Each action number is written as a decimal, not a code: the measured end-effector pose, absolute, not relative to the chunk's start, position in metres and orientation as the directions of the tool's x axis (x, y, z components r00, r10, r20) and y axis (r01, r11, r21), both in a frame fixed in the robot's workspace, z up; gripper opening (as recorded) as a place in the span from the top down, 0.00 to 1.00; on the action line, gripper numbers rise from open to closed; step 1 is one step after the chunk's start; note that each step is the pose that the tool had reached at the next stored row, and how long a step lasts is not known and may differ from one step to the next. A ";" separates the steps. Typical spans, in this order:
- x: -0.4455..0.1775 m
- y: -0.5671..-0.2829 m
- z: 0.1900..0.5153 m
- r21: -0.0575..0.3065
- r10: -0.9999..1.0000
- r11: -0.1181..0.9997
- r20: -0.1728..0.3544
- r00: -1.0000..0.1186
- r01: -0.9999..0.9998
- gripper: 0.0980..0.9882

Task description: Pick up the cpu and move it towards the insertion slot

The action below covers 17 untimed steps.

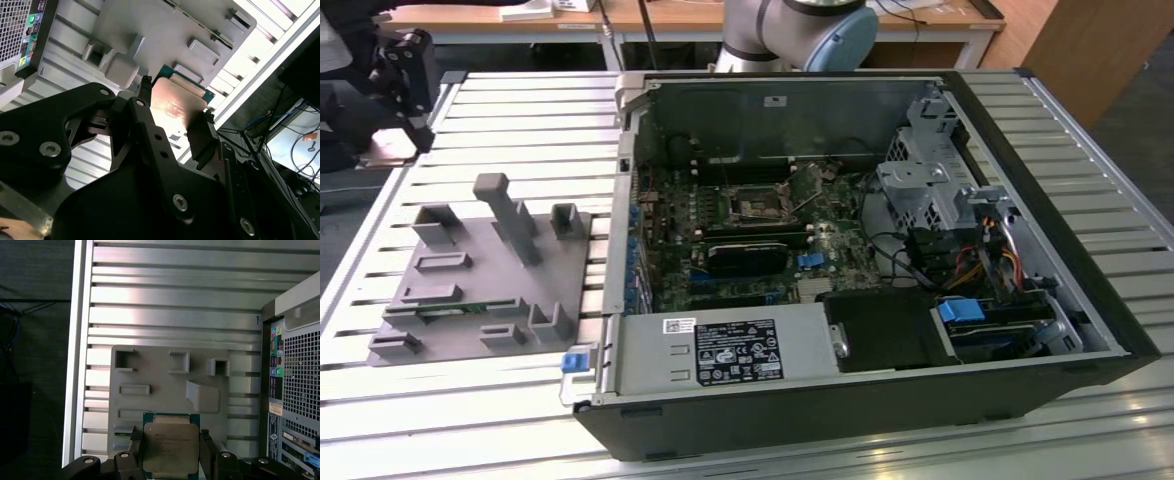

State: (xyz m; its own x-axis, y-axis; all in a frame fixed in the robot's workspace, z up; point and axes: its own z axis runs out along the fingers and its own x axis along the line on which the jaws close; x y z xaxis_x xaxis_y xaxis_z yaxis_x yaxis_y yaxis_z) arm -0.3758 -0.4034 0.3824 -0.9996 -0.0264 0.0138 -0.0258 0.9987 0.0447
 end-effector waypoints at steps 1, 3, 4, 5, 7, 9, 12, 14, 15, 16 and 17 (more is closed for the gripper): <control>-0.375 -0.403 0.382 0.045 -0.026 0.999 0.014 -1.000 -0.026 0.51; -0.372 -0.403 0.382 0.045 -0.026 0.999 0.014 -1.000 -0.026 0.51; -0.371 -0.403 0.382 0.045 -0.026 0.999 0.014 -1.000 -0.026 0.51; -0.369 -0.403 0.382 0.045 -0.026 0.999 0.014 -1.000 -0.026 0.51; -0.367 -0.402 0.382 0.045 -0.026 0.999 0.014 -1.000 -0.026 0.51; -0.364 -0.402 0.382 0.045 -0.026 0.999 0.014 -1.000 -0.026 0.51; -0.360 -0.401 0.382 0.045 -0.026 0.999 0.014 -1.000 -0.026 0.51; -0.357 -0.401 0.382 0.045 -0.026 0.999 0.014 -1.000 -0.026 0.51; -0.356 -0.401 0.382 0.045 -0.026 0.999 0.014 -1.000 -0.026 0.51; -0.355 -0.400 0.382 0.045 -0.026 0.999 0.014 -1.000 -0.026 0.51; -0.353 -0.400 0.382 0.045 -0.026 0.999 0.014 -1.000 -0.026 0.51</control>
State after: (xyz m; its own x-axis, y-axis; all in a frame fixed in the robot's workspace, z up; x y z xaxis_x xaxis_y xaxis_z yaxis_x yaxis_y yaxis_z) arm -0.3532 -0.4003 0.3824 -0.9996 -0.0264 0.0139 -0.0258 0.9987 0.0446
